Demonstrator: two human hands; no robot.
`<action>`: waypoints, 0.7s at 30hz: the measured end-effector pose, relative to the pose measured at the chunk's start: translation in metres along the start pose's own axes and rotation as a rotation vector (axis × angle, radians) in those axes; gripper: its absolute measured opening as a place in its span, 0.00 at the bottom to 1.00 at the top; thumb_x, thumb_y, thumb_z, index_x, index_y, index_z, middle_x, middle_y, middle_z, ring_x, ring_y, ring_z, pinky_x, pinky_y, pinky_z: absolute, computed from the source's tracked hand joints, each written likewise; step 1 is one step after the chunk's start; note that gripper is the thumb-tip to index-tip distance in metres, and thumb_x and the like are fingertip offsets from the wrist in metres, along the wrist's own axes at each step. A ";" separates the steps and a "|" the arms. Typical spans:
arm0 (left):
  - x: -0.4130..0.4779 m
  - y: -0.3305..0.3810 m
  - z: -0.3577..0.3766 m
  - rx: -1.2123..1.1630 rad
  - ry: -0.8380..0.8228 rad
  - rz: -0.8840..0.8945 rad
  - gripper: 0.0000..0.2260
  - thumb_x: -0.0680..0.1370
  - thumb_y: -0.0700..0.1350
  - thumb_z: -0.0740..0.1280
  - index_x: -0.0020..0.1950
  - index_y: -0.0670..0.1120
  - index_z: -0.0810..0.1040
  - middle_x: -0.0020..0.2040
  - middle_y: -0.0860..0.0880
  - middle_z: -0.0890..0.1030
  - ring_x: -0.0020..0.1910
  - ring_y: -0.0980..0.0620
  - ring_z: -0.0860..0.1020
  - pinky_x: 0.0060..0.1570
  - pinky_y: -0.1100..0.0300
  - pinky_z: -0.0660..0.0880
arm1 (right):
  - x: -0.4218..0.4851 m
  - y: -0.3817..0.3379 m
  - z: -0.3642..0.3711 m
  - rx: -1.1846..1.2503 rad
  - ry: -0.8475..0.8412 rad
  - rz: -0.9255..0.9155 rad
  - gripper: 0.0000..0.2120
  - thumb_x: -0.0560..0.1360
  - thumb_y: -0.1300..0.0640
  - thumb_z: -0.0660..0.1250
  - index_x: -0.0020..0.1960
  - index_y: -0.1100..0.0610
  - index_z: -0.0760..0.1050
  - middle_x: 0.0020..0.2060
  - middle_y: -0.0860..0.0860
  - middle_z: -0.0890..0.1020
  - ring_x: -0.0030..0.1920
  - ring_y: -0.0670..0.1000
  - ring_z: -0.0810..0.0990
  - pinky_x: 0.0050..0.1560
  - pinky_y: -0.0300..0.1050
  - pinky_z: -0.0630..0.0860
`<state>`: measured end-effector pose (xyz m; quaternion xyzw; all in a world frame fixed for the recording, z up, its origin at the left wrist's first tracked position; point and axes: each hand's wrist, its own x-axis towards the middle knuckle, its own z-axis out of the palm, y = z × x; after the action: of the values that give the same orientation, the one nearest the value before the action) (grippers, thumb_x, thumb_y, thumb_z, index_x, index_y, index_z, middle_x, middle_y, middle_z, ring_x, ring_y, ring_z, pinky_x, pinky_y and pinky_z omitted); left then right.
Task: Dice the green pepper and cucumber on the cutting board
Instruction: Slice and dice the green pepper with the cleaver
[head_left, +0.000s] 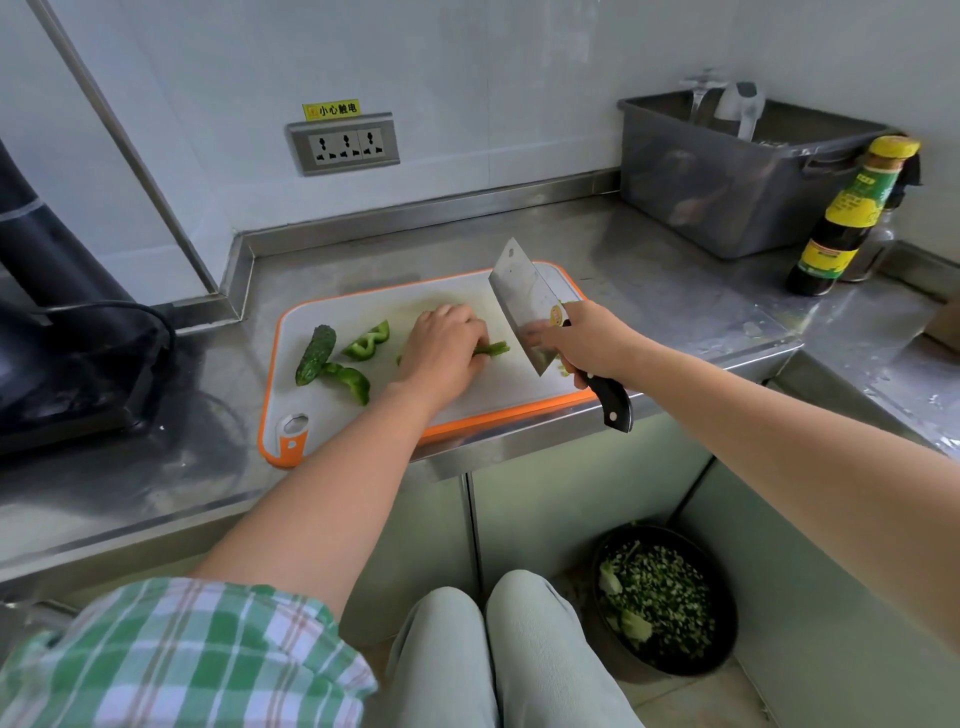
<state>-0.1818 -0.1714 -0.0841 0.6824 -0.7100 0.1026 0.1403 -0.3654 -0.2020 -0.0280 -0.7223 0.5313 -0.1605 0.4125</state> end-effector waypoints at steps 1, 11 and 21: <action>0.000 0.003 -0.001 0.005 -0.013 -0.013 0.09 0.77 0.50 0.67 0.55 0.50 0.80 0.54 0.50 0.78 0.57 0.47 0.74 0.54 0.55 0.64 | 0.000 -0.001 -0.001 -0.002 0.005 0.001 0.06 0.78 0.58 0.60 0.48 0.61 0.72 0.29 0.55 0.72 0.22 0.52 0.69 0.20 0.37 0.68; -0.022 0.000 0.001 0.102 0.197 0.021 0.06 0.71 0.44 0.74 0.47 0.48 0.85 0.42 0.47 0.77 0.44 0.42 0.75 0.45 0.53 0.65 | -0.009 -0.003 0.000 -0.080 -0.033 -0.016 0.06 0.78 0.63 0.57 0.41 0.61 0.67 0.29 0.55 0.71 0.21 0.52 0.69 0.18 0.33 0.64; -0.028 -0.004 0.006 0.081 0.104 -0.093 0.13 0.79 0.50 0.64 0.59 0.47 0.80 0.56 0.49 0.80 0.59 0.45 0.71 0.56 0.52 0.64 | -0.011 -0.003 0.000 -0.097 -0.040 -0.002 0.13 0.80 0.55 0.61 0.39 0.58 0.65 0.29 0.54 0.71 0.21 0.51 0.69 0.19 0.36 0.67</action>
<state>-0.1773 -0.1478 -0.0996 0.7136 -0.6646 0.1596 0.1539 -0.3673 -0.1916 -0.0232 -0.7451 0.5293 -0.1205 0.3875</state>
